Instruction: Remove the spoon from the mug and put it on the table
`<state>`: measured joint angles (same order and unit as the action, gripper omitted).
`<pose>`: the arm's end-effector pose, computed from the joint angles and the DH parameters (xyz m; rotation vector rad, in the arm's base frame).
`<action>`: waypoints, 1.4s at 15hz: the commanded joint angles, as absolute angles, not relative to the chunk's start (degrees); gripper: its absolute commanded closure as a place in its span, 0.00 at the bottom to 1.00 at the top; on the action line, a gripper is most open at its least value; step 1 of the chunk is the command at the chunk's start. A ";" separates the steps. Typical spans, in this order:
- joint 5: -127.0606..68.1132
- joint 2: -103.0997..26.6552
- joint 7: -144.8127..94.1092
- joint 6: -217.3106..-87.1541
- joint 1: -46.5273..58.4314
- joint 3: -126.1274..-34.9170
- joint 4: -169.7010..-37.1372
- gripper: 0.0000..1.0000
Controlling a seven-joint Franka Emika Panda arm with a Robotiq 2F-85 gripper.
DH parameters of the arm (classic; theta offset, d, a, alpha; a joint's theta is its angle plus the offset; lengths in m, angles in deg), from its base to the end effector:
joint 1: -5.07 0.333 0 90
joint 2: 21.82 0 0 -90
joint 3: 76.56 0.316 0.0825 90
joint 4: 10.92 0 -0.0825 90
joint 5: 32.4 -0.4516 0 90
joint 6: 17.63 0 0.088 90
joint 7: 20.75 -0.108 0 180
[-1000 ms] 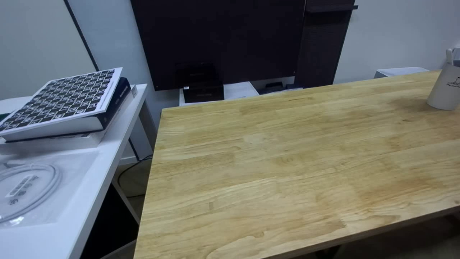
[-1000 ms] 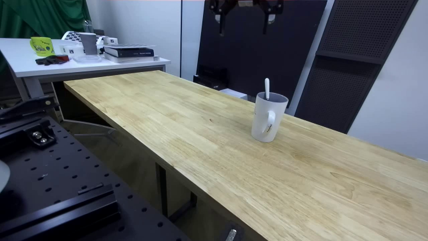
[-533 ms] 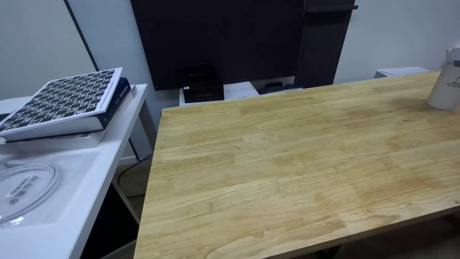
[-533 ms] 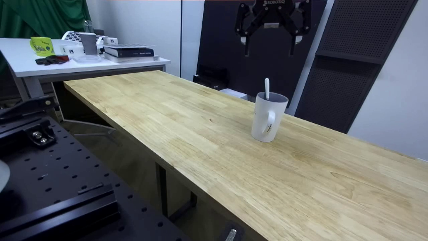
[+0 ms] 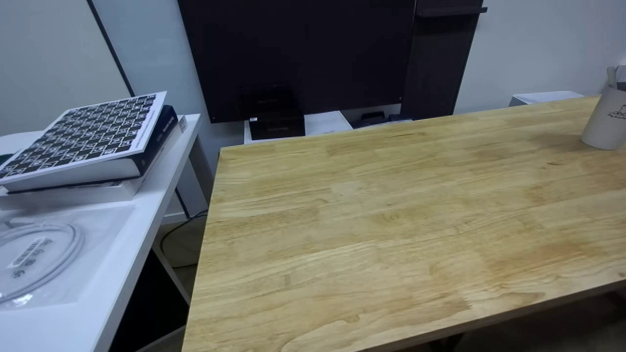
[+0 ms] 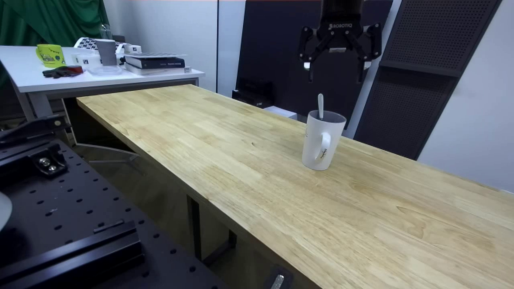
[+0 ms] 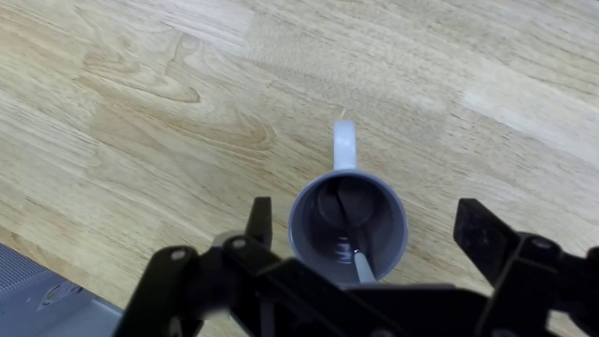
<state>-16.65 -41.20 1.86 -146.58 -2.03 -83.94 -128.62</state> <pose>0.6017 -0.1641 0.2126 2.8978 0.4899 -0.3131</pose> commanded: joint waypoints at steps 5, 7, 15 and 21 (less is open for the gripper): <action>-16.40 -46.21 0.97 -145.97 -3.14 -83.43 -124.08 0.00; -16.40 -46.49 0.85 -145.88 -3.15 -83.46 -123.75 0.00; -14.88 -47.72 2.00 -146.99 -1.51 -82.02 -122.85 0.00; -11.77 -49.56 1.42 -148.78 1.18 -80.61 -122.23 0.00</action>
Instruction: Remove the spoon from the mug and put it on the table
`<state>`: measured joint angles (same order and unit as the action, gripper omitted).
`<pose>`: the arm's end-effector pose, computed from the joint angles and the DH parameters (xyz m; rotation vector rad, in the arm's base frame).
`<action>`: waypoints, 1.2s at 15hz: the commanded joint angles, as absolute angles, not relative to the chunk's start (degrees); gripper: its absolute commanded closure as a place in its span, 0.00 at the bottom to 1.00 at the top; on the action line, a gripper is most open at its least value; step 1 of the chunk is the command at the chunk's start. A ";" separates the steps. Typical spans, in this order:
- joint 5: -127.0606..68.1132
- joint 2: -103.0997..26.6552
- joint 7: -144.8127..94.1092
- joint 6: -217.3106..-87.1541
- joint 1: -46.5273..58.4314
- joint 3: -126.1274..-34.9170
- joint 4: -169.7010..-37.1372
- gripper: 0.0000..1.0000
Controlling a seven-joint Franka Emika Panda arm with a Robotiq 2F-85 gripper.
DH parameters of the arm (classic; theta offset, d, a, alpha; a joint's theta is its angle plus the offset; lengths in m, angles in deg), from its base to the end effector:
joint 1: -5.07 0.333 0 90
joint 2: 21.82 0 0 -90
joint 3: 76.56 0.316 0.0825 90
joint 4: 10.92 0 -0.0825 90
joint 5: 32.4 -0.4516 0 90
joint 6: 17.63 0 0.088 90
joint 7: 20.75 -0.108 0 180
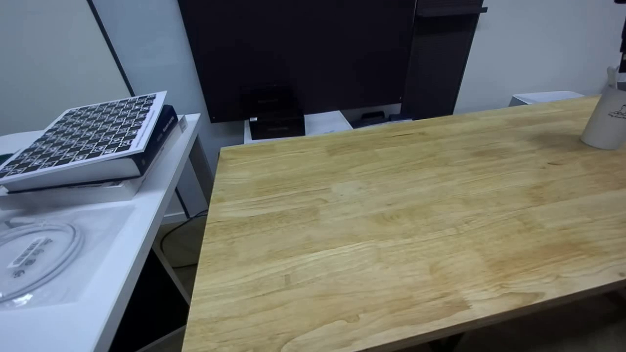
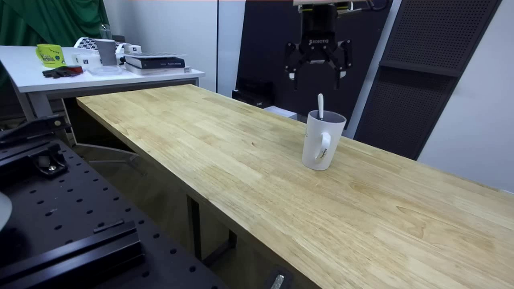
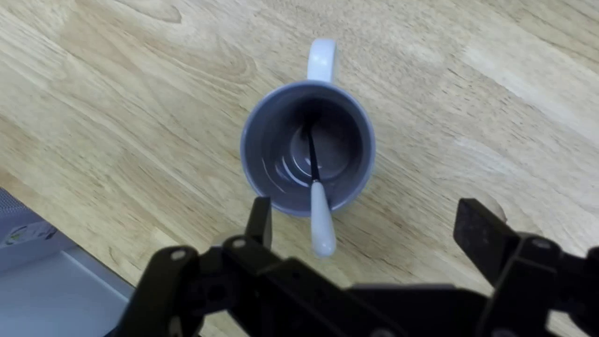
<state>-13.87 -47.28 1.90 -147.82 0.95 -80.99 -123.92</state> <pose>0.6360 -0.1041 0.1820 2.8265 0.6903 -0.3083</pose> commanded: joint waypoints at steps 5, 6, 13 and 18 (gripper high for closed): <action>-10.37 -50.57 0.94 -148.70 1.38 -81.25 -121.83 0.00; -9.95 -50.70 0.93 -149.05 1.35 -81.46 -121.84 0.00; -8.93 -52.16 1.54 -150.83 0.81 -81.86 -120.73 0.00; -9.21 -52.69 1.63 -152.48 0.48 -82.06 -120.42 0.00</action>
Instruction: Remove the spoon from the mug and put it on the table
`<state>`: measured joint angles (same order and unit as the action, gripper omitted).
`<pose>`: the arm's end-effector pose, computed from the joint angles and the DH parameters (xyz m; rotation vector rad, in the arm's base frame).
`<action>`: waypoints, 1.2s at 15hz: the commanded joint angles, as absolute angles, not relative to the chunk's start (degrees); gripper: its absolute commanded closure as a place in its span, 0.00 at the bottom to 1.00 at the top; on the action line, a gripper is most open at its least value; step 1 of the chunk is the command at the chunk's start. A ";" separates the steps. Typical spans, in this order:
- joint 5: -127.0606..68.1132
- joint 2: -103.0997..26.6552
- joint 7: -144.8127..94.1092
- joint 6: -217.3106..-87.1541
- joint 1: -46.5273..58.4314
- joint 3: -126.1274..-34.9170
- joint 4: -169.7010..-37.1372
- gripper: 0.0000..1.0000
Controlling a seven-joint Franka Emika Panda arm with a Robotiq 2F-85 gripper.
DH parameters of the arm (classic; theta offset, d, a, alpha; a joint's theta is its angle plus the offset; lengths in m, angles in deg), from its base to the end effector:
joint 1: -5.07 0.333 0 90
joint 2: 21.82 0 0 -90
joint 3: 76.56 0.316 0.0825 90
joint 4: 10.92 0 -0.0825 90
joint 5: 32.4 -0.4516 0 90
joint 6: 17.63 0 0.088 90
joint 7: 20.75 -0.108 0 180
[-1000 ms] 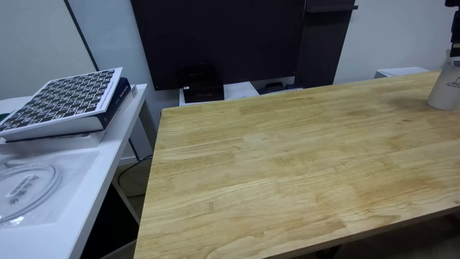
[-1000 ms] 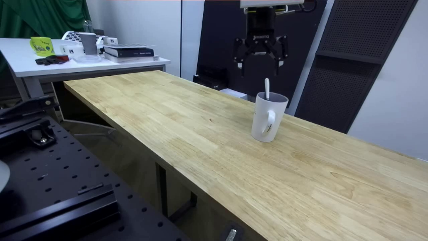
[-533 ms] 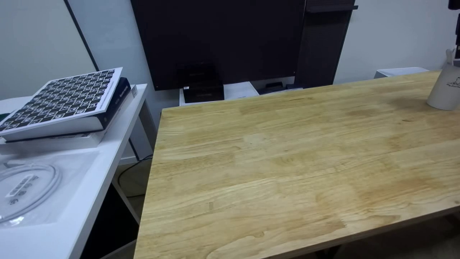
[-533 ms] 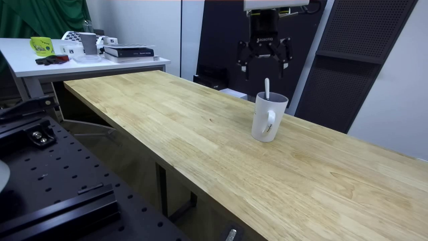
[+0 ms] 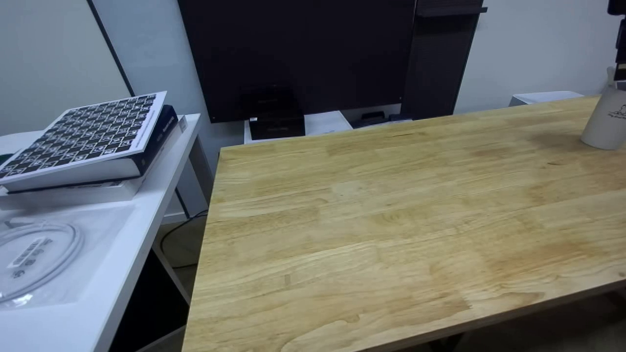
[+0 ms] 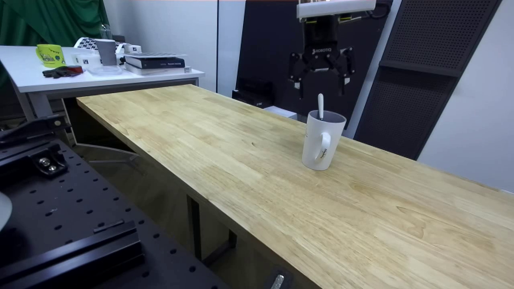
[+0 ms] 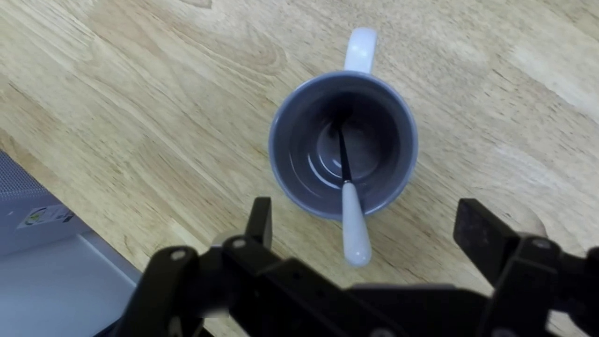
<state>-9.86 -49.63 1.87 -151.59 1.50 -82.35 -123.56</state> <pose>0.6385 -0.1122 0.1637 2.7572 0.7511 -0.2834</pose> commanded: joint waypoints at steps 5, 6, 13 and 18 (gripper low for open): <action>-9.10 -52.64 1.29 -154.59 0.34 -82.35 -120.73 0.00; -9.09 -52.61 1.27 -154.88 0.33 -82.44 -120.75 0.00; -8.97 -52.87 1.15 -157.08 0.26 -82.97 -120.91 0.00; -9.30 -53.08 1.36 -156.98 0.24 -82.77 -120.76 0.33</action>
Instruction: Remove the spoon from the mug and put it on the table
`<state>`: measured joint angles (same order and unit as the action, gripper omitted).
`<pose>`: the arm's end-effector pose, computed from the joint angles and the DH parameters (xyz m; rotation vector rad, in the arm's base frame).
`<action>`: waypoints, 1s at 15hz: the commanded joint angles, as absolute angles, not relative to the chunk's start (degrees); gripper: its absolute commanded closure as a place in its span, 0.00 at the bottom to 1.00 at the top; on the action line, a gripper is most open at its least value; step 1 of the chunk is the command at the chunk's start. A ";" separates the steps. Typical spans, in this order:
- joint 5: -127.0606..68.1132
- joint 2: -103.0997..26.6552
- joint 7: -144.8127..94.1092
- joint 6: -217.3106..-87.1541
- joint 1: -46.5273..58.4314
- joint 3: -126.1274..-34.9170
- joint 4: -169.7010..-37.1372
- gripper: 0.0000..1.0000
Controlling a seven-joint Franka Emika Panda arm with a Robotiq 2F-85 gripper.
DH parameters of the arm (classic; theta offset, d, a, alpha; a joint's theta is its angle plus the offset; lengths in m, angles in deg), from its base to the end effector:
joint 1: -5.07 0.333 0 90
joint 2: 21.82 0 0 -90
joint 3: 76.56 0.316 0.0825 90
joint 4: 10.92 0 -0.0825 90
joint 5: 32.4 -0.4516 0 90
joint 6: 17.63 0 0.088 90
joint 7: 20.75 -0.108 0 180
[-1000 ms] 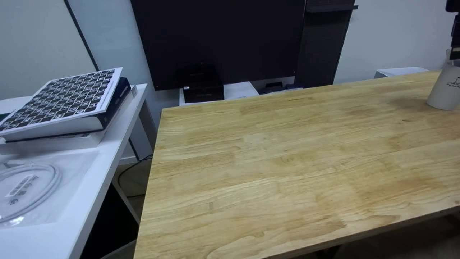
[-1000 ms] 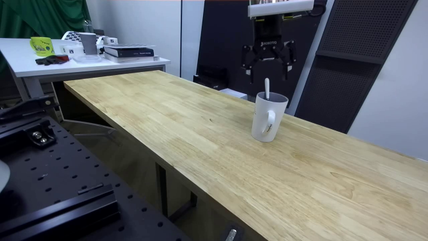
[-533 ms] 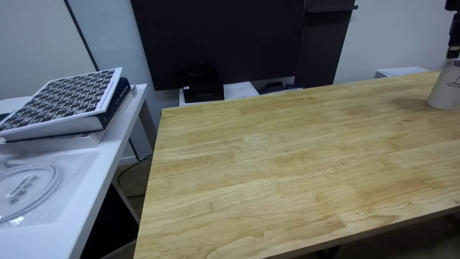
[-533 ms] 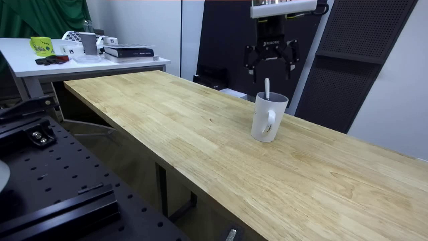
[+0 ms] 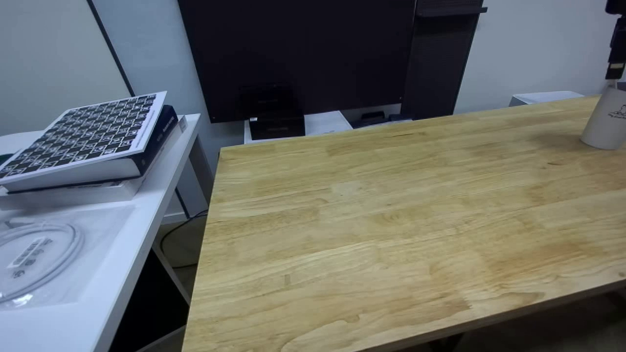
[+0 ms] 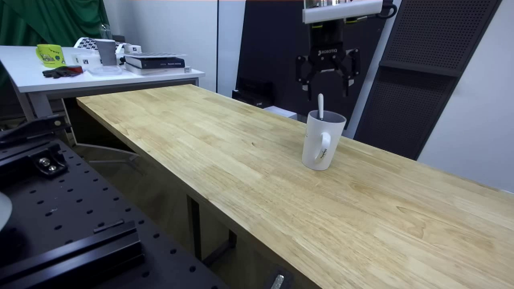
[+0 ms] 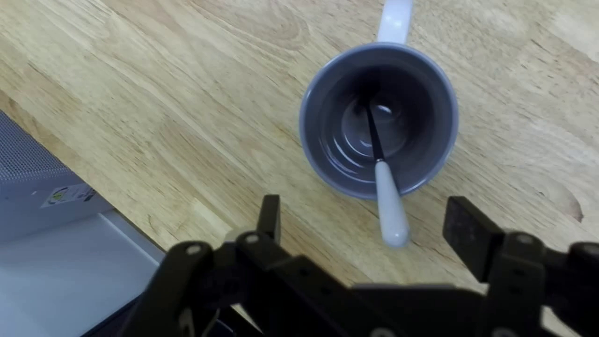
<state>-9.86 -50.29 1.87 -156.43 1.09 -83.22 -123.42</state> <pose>0.6447 -0.1233 0.1638 2.7547 0.7406 -0.1827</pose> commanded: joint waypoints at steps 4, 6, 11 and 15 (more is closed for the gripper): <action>-9.19 -53.29 1.17 -156.84 0.33 -82.86 -120.67 0.63; -9.16 -53.49 1.05 -156.70 0.38 -82.92 -120.57 0.77; -9.25 -53.70 0.97 -156.57 0.44 -82.86 -120.53 1.00; -9.58 -53.36 0.95 -155.72 0.64 -82.64 -120.14 0.96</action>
<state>-9.89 -50.94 1.86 -156.44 1.16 -83.18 -123.36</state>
